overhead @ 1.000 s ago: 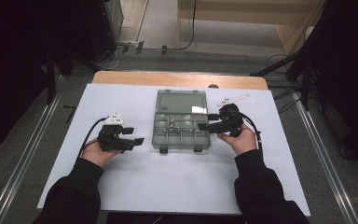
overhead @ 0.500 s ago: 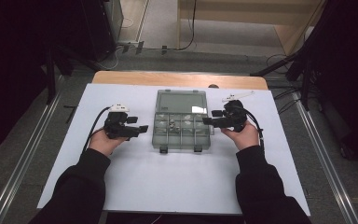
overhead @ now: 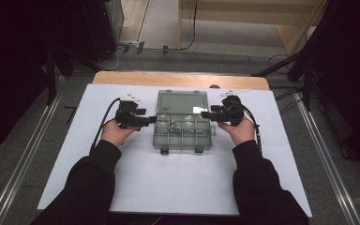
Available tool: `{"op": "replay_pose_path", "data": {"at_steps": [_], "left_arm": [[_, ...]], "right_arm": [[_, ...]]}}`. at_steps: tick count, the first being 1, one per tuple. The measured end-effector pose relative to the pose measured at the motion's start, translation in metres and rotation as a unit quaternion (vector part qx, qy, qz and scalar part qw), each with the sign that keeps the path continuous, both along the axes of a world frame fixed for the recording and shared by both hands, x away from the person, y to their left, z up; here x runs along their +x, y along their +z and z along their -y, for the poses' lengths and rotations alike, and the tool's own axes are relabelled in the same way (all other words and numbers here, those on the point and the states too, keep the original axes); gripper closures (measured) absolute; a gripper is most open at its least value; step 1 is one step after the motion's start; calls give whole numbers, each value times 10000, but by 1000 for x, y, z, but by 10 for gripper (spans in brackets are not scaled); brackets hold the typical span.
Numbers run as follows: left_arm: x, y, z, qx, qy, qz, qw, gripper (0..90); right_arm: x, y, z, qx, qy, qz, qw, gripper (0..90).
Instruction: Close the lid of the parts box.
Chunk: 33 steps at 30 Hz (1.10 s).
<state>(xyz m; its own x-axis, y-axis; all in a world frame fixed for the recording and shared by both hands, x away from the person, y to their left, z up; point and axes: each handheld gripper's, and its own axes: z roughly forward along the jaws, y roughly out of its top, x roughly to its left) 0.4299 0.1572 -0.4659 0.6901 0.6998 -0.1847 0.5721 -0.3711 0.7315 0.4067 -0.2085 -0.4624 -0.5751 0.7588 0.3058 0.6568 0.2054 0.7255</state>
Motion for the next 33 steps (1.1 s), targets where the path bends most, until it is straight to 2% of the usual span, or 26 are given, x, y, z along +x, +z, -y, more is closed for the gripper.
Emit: {"op": "replay_pose_path", "data": {"at_steps": [5, 8, 13, 17, 21, 26, 28, 33], "left_arm": [[10, 2, 6, -19, 121, -6, 9999, 333], [14, 3, 9, 95, 212, 81, 9997, 334], [23, 5, 12, -134, 322, -13, 9994, 333], [31, 6, 17, -99, 438, -18, 9990, 333], [37, 3, 25, 54, 527, 20, 9986, 333], [44, -5, 28, -89, 796, 9, 9968, 333], [46, -8, 28, -187, 857, -69, 9961, 333], [50, -15, 29, -144, 951, -64, 9953, 334]], "right_arm": [[8, -3, -1, 61, -102, -18, 9999, 394], [13, -3, -1, 54, -128, -27, 9999, 393], [17, -7, -7, -27, -233, -43, 9997, 380], [24, -9, -8, -68, -297, -57, 9995, 385], [30, -12, -9, -111, -347, -40, 9993, 387], [38, -17, -12, 14, -495, -157, 9986, 395], [39, -20, -15, -106, -539, -106, 9984, 394], [44, -29, -14, -54, -725, -223, 9971, 395]]}}
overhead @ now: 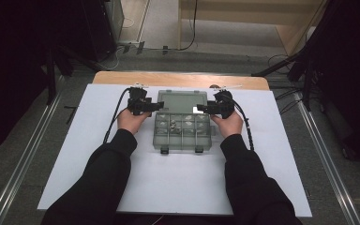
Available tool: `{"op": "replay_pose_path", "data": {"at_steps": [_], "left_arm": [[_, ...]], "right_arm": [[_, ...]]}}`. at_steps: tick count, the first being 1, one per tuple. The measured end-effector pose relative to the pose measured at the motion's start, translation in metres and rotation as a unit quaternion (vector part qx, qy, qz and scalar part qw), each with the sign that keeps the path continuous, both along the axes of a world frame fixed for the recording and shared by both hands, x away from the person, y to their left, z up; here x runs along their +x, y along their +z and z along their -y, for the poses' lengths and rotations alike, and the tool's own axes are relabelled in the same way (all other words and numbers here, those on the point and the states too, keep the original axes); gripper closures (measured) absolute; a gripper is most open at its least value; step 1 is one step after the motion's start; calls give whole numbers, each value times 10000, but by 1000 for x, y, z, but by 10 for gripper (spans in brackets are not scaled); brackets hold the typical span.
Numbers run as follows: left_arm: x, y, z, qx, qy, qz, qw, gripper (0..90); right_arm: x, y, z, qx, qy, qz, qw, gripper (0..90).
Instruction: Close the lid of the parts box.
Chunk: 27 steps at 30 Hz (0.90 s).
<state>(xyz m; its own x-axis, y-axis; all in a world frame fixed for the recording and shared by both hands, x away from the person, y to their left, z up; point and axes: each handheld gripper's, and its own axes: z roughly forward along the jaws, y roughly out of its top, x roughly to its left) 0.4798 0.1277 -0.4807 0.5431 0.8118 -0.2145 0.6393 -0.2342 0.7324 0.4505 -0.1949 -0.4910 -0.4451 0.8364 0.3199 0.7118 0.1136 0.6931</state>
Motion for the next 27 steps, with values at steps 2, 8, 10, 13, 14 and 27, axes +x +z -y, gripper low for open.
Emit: {"op": "replay_pose_path", "data": {"at_steps": [2, 8, 10, 13, 14, 27], "left_arm": [[1, -3, 1, 51, 75, 4, 10000, 333], [3, -13, 6, 53, 129, -160, 9998, 334], [2, -16, 10, 98, 103, -195, 9997, 334], [2, -19, 12, -9, 129, -249, 9996, 334], [3, -19, 12, -79, 164, -266, 9995, 334], [6, -24, 16, -369, 250, -405, 9982, 353]], "right_arm": [[1, -3, 3, 83, -80, -50, 9999, 393], [3, -11, 4, -23, -115, -138, 9998, 401], [4, -14, 4, 45, -135, -191, 9997, 406], [5, -17, 4, 93, -174, -218, 9996, 406], [5, -18, 5, 123, -182, -226, 9995, 409], [11, -25, 6, 335, -283, -386, 9983, 400]]}}
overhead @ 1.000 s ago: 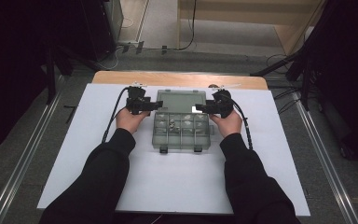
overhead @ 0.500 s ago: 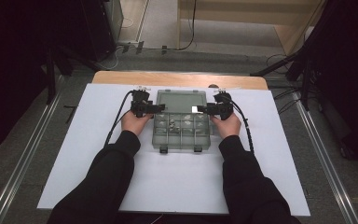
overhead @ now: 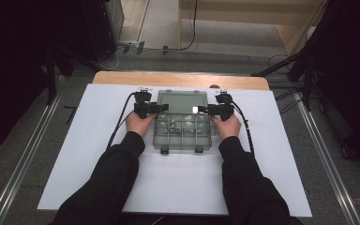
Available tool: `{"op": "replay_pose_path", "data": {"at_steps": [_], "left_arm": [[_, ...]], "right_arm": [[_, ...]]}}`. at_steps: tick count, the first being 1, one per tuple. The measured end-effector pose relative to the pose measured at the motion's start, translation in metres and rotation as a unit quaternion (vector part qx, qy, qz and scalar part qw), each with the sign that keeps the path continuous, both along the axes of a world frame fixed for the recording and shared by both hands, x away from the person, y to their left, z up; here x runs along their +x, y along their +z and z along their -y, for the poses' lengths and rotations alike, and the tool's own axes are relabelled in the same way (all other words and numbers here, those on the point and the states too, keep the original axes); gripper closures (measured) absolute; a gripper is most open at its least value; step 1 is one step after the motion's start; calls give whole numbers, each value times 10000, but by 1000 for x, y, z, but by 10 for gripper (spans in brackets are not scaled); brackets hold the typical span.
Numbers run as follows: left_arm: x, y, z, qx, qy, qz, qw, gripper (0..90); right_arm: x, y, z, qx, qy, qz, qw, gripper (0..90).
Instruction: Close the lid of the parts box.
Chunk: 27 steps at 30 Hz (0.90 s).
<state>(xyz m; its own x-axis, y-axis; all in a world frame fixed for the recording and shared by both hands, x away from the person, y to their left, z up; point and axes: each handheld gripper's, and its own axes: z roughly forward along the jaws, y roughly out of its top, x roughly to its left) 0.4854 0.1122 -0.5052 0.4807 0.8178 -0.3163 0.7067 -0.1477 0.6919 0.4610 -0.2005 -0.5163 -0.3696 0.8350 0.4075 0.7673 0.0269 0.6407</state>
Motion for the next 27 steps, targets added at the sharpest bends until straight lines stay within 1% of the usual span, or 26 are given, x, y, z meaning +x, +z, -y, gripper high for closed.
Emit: {"op": "replay_pose_path", "data": {"at_steps": [3, 6, 11, 15, 17, 18, 22, 24, 26, 27], "left_arm": [[1, 0, 0, -44, -21, -10, 10000, 353], [1, 0, 0, -55, -25, -40, 10000, 352], [1, 0, -2, -139, -17, -126, 9998, 353], [1, 0, -2, -103, -38, -105, 9999, 353], [1, 1, -2, -127, -35, -132, 9998, 353], [1, 1, -2, -127, -36, -142, 9998, 353], [1, 1, -2, -80, -31, -157, 9998, 353], [1, 2, -3, -145, -33, -228, 9996, 370], [1, 2, -3, -224, -94, -305, 9992, 385], [1, 2, -2, -212, -79, -290, 9993, 384]], "right_arm": [[1, 0, 0, 2, -6, 8, 10000, 400], [1, 1, -1, -2, -24, -30, 10000, 405], [-1, 2, 1, 48, 11, -183, 9998, 412], [-2, 4, 0, 39, 25, -280, 9996, 399], [-2, 4, 0, 131, 91, -353, 9992, 417], [-3, 4, -1, 146, 67, -383, 9991, 417], [-3, 5, -3, 52, 50, -304, 9995, 402], [-1, 4, -2, 147, 48, -312, 9994, 405], [0, 2, -1, 203, 36, -280, 9994, 409], [0, 2, -2, 226, 35, -268, 9994, 407]]}}
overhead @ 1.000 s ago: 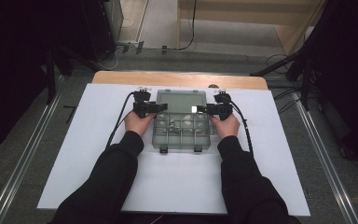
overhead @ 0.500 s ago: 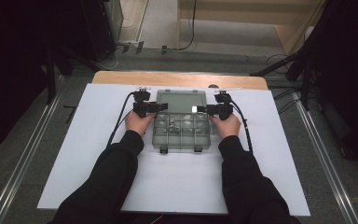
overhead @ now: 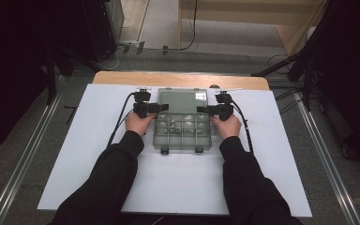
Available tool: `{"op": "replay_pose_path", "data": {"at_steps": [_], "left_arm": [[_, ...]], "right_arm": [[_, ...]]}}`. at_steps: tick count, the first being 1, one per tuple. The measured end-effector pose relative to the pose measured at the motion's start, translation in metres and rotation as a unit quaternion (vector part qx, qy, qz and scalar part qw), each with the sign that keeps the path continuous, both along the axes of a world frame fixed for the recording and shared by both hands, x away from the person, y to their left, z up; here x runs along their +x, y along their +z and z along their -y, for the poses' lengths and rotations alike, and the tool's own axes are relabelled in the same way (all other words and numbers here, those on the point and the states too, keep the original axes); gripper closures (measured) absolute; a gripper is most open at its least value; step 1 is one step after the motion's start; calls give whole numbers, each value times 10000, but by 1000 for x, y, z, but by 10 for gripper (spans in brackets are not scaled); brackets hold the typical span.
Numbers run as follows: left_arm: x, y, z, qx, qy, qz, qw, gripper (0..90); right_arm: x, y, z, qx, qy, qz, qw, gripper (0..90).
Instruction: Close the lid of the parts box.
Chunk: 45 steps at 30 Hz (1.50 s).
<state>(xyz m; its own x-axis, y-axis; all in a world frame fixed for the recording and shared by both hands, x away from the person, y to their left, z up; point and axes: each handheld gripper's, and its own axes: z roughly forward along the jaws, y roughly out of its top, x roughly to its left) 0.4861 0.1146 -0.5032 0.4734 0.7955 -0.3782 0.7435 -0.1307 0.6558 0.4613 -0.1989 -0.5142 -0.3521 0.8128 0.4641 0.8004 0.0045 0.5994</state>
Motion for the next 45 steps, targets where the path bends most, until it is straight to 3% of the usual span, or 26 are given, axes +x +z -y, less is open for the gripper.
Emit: {"op": "replay_pose_path", "data": {"at_steps": [10, 17, 29, 33, 38, 45], "left_arm": [[0, 4, -3, 1, -55, 154, 9999, 435], [-3, 11, -4, 131, -88, 469, 9988, 516], [-7, 21, -9, 152, -203, 776, 9967, 619], [-7, 23, -11, 102, -239, 762, 9968, 636], [-7, 25, -12, -76, -188, 661, 9976, 626], [-8, 26, -11, -93, -190, 675, 9975, 618]], "right_arm": [[1, 1, 1, -13, 9, 185, 9998, 444], [-1, 8, 3, -105, 41, 344, 9993, 507], [-6, 18, 8, -165, 93, 599, 9980, 617], [-7, 20, 11, -107, 129, 674, 9976, 645], [-8, 23, 10, -62, 172, 727, 9972, 604], [-1, 24, 11, -70, 320, 686, 9971, 559]]}}
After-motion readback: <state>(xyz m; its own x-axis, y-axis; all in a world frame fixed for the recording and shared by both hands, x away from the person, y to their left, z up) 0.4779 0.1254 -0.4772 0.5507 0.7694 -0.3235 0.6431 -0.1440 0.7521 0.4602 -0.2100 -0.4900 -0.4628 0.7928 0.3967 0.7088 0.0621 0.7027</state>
